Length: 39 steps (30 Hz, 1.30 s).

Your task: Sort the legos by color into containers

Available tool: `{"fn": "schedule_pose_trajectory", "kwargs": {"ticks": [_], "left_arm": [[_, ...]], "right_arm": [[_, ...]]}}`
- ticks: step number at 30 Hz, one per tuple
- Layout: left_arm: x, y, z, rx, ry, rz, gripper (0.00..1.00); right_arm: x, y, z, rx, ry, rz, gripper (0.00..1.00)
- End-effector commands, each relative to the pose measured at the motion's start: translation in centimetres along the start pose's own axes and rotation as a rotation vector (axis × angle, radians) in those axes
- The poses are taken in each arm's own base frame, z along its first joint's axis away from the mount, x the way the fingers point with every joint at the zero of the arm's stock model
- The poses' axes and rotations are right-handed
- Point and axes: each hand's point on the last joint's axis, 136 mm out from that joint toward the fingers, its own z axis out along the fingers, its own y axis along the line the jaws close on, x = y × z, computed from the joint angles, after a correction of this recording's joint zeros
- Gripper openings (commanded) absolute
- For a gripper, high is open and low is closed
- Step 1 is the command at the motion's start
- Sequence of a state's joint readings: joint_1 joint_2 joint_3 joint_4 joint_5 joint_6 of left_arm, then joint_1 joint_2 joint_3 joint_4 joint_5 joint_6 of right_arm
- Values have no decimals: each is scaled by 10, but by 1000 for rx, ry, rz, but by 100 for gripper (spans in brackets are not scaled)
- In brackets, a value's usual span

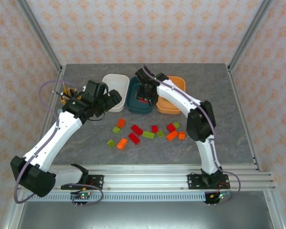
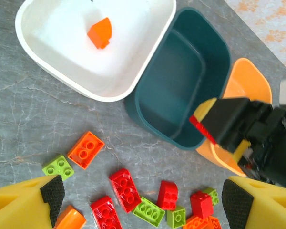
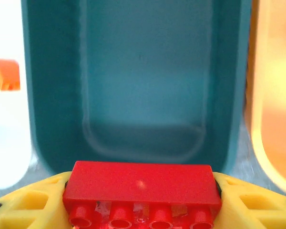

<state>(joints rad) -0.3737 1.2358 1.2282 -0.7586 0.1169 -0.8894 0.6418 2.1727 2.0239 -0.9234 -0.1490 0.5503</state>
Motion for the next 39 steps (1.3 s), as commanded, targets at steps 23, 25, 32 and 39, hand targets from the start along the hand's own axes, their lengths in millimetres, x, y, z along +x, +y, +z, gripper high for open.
{"fn": "schedule_pose_trajectory", "kwargs": {"ticks": [23, 25, 32, 39], "left_arm": [[23, 38, -12, -38, 40, 15, 88], [28, 45, -13, -56, 52, 28, 88], [45, 61, -8, -102, 122, 121, 87], [64, 68, 30, -145, 256, 264, 81]], "right_arm": [[-82, 48, -6, -157, -123, 23, 78], [-87, 52, -39, -184, -163, 25, 77], [-68, 53, -134, -244, -277, -66, 73], [16, 26, -170, -414, -334, -150, 71]]}}
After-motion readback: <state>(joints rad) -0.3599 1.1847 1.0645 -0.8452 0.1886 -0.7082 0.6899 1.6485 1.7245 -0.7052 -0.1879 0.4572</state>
